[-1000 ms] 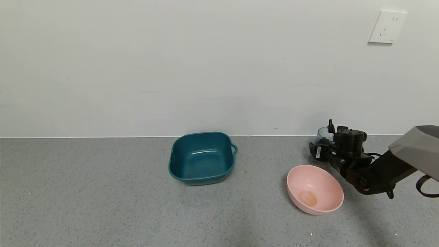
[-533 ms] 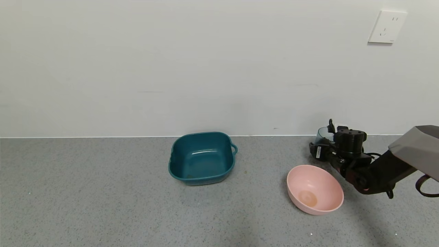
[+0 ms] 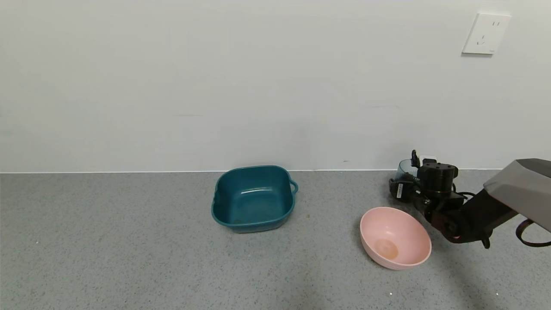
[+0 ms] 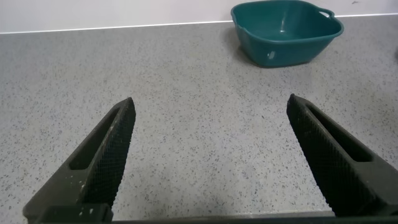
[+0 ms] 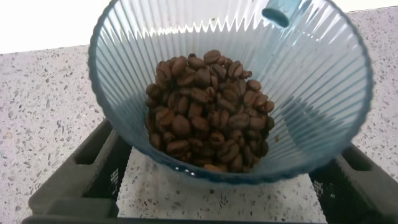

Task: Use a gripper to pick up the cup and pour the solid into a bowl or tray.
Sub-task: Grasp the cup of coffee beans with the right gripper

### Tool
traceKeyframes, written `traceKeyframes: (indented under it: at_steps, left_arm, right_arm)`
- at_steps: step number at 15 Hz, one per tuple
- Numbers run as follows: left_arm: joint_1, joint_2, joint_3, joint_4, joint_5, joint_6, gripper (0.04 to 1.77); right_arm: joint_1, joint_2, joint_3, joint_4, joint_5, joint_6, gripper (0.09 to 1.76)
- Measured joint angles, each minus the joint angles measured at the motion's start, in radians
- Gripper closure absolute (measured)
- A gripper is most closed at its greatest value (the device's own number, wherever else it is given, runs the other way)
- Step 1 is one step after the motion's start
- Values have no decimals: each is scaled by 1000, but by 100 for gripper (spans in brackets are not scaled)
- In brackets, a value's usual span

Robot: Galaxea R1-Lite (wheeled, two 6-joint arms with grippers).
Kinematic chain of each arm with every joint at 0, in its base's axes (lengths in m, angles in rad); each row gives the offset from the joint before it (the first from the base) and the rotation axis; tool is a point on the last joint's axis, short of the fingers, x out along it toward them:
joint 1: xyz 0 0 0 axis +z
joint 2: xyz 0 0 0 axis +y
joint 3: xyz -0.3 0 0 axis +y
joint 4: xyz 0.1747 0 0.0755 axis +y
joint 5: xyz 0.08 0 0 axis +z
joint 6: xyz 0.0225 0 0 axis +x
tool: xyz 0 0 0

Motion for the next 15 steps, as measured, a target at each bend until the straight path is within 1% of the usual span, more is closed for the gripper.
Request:
traceKeyframes:
  at_steps: [15]
  left_arm:
    - [0,0,0,0,0,0,6]
  right_arm:
    - [-6,31,-30,-3,-18,0,14]
